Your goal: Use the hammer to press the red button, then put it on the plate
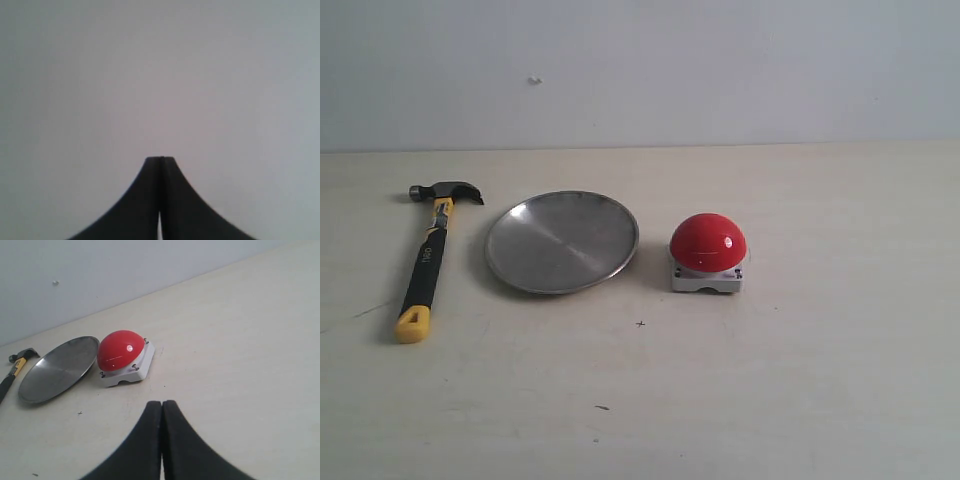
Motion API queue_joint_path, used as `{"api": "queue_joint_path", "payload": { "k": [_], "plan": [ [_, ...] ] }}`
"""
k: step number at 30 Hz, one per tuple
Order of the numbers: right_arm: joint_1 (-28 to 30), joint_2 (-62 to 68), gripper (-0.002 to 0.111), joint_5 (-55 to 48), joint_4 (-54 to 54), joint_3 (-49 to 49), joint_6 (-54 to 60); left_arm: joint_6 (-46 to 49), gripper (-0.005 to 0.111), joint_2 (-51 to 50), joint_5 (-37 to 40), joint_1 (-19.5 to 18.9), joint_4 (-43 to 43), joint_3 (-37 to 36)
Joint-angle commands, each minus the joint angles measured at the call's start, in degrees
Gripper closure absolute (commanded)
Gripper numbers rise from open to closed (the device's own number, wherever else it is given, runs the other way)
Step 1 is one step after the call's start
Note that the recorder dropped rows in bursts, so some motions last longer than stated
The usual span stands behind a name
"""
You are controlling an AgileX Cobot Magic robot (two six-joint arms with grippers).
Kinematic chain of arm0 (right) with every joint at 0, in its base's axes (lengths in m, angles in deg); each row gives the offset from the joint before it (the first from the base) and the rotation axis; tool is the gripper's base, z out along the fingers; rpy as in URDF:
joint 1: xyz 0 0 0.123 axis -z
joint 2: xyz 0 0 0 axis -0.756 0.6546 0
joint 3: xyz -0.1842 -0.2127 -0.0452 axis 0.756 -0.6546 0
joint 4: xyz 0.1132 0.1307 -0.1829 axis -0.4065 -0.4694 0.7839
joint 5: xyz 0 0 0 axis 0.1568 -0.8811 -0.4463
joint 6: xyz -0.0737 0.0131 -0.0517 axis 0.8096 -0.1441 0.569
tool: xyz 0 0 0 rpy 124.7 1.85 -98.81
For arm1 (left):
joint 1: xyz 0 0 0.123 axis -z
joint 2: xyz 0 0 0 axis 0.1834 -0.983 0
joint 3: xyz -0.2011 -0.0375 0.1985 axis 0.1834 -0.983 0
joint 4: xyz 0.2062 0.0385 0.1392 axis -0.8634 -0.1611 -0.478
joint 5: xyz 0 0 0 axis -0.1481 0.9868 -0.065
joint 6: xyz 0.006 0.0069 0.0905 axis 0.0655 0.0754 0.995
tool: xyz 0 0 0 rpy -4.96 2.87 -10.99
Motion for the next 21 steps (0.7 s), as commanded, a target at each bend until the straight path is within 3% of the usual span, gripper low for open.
{"api": "queue_joint_path", "payload": {
  "k": [1, 5, 10, 14, 21],
  "plan": [
    [-0.05, -0.17, 0.108, 0.43, 0.08, -0.23, 0.19, 4.10, 0.107, -19.04, 12.36, -0.11, 1.56, 10.25],
    [-0.05, -0.17, 0.108, 0.43, 0.08, -0.23, 0.19, 8.93, 0.107, -38.52, 27.64, -0.11, -1.47, 22.59],
    [-0.05, -0.17, 0.108, 0.43, 0.08, -0.23, 0.19, 8.00, 0.107, -60.30, 45.66, -0.14, -7.42, 38.82],
    [-0.05, -0.17, 0.108, 0.43, 0.08, -0.23, 0.19, 0.03, 0.107, -73.64, 55.34, -0.14, -16.37, 50.44],
    [-0.05, -0.17, 0.108, 0.43, 0.08, -0.23, 0.19, -19.30, 0.107, -87.58, 67.16, -0.14, -39.36, 65.81]
  ]
}}
